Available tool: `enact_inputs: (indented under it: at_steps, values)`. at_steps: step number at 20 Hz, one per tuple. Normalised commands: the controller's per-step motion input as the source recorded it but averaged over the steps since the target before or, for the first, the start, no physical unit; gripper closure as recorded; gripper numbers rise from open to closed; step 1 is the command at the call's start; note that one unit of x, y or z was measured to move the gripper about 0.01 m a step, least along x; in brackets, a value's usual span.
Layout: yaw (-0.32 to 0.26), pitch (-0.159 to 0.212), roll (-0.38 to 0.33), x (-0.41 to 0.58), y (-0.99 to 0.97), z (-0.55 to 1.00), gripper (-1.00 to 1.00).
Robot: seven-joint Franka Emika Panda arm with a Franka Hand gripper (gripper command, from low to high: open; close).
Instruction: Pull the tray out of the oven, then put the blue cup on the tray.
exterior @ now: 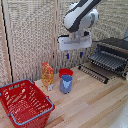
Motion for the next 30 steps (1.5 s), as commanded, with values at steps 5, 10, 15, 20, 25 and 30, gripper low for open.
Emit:
enact_inputs:
  at_steps: [5,10,15,20,25,30]
  values:
    - [-0.045,-0.024,0.062,-0.011,-0.03,-0.29,-1.0]
    - [0.0,-0.051,0.101,0.0,0.04,-0.49,-1.0]
    - [0.0,-0.033,0.118,-0.008,0.21,-0.3,-1.0]
    - [0.0,0.0,0.097,-0.097,0.33,-0.23,-1.0]
    - [0.0,-0.008,0.029,-0.246,0.17,-0.17,-1.0]
    - [0.004,-0.004,-0.005,-0.172,0.04,-0.13,-1.0]
